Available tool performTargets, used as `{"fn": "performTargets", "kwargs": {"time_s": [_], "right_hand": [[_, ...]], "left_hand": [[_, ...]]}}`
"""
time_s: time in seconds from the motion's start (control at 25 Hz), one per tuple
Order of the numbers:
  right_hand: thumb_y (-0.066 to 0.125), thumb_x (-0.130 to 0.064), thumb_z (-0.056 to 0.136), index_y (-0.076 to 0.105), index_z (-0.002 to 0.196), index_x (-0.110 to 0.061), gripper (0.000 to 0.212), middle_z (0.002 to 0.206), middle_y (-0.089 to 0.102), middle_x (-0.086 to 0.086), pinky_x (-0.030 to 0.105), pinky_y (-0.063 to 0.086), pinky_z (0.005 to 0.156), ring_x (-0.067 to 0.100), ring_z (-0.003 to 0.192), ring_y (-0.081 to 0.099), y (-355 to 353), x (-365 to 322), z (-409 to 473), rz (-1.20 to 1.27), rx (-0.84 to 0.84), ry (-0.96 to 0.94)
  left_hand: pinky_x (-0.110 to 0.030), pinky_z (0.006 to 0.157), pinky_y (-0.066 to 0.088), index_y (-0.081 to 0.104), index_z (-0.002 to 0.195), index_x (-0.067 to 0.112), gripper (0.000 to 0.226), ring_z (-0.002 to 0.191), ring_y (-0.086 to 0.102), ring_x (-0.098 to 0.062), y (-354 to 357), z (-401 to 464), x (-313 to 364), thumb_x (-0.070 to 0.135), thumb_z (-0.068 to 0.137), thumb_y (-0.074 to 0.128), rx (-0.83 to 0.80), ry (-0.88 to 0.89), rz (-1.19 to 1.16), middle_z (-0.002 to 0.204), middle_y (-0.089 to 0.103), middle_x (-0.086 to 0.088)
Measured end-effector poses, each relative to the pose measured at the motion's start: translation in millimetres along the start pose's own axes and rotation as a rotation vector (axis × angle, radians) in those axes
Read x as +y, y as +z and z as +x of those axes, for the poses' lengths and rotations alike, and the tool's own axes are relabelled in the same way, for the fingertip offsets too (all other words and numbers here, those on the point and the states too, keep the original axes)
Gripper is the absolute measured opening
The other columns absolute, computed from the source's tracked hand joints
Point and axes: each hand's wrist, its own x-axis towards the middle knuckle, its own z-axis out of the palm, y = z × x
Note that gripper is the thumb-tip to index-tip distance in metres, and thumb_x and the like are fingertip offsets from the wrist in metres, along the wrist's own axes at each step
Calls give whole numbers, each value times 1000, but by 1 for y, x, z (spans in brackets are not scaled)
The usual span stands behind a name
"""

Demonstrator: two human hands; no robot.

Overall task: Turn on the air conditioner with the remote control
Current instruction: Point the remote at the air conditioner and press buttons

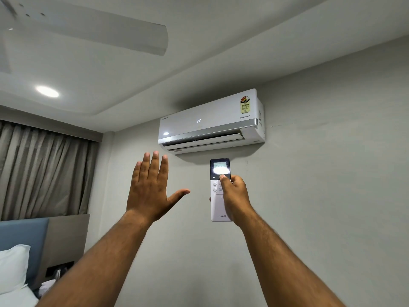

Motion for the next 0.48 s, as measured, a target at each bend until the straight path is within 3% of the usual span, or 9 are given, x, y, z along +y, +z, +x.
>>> {"fn": "performTargets", "kwargs": {"time_s": [0.28,0.48], "right_hand": [[50,-37,98,52,103,-17,21,100,72,17,42,55,73,32,79,68,4,8,0,22,0,13],[49,-38,99,52,104,-16,23,97,71,17,39,54,70,31,76,67,6,13,0,10,1,14]], "left_hand": [[-48,122,4,3,153,8,110,150,-3,-33,6,-5,-3,87,76,7,-16,-32,-34,163,6,-18],[-47,121,2,2,152,8,109,150,-2,-33,6,-6,-4,86,77,9,-9,-22,-22,162,7,-18]]}}
